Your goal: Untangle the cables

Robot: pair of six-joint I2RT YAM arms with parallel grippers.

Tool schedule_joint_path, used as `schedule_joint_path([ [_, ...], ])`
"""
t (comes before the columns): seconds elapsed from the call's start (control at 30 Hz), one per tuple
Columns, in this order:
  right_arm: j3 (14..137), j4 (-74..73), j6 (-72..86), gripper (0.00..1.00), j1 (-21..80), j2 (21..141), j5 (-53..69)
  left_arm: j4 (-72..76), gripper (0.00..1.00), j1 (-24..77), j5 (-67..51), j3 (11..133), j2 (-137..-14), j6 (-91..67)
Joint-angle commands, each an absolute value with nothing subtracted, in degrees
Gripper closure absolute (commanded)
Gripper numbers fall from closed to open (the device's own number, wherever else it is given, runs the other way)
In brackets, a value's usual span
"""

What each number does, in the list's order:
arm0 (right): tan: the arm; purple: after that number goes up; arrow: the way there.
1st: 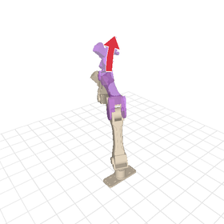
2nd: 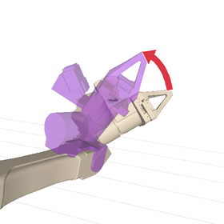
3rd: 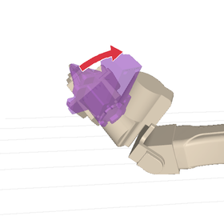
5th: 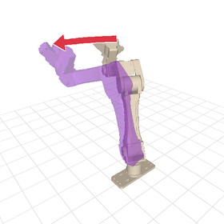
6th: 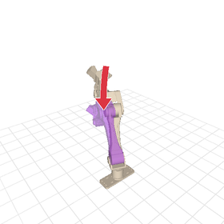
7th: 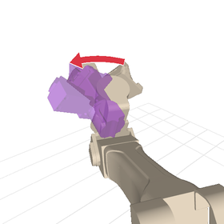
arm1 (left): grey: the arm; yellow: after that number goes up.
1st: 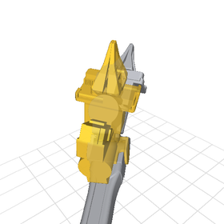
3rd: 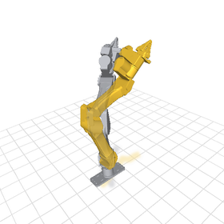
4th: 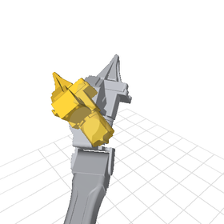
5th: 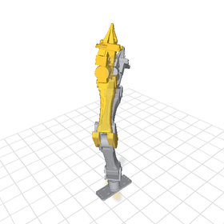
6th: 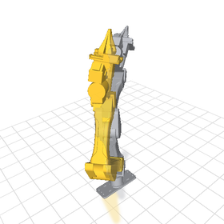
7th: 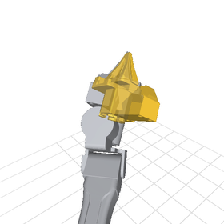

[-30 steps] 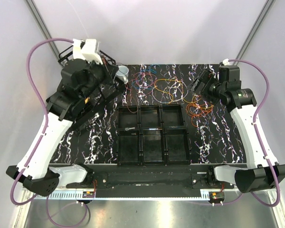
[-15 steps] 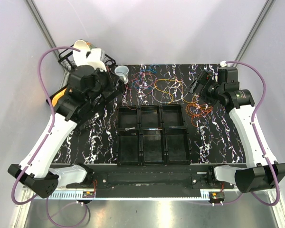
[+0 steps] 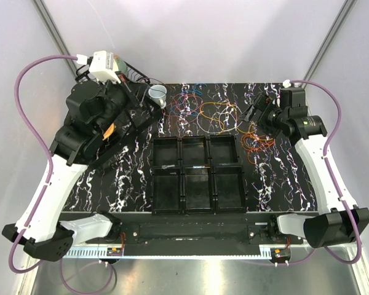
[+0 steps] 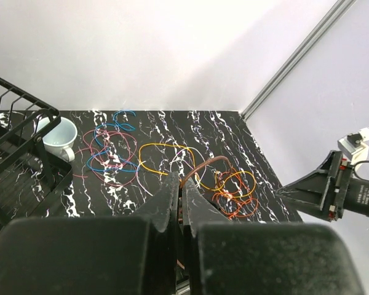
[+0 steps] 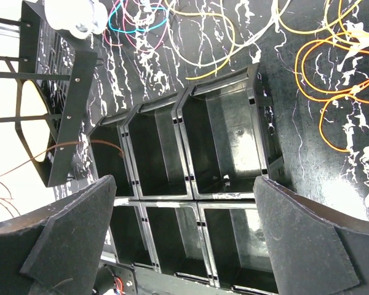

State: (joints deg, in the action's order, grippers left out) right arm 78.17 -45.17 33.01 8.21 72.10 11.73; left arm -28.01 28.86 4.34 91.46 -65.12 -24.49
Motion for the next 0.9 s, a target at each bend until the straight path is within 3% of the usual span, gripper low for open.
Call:
schedule_joint_path([
  [0.0, 77.7, -43.2, 31.7, 0.0, 8.2, 72.1, 12.9, -25.4, 1.0, 29.1, 6.0, 90.0, -63.7, -25.2],
  [0.4, 76.0, -42.9, 30.9, 0.0, 8.3, 72.9, 12.9, -20.9, 1.0, 29.1, 9.8, 65.9, -58.2, -29.1],
  [0.87, 75.0, -41.9, 31.0, 0.0, 8.3, 74.2, 13.7, -23.9, 1.0, 29.1, 20.4, 60.6, -59.1, -29.2],
])
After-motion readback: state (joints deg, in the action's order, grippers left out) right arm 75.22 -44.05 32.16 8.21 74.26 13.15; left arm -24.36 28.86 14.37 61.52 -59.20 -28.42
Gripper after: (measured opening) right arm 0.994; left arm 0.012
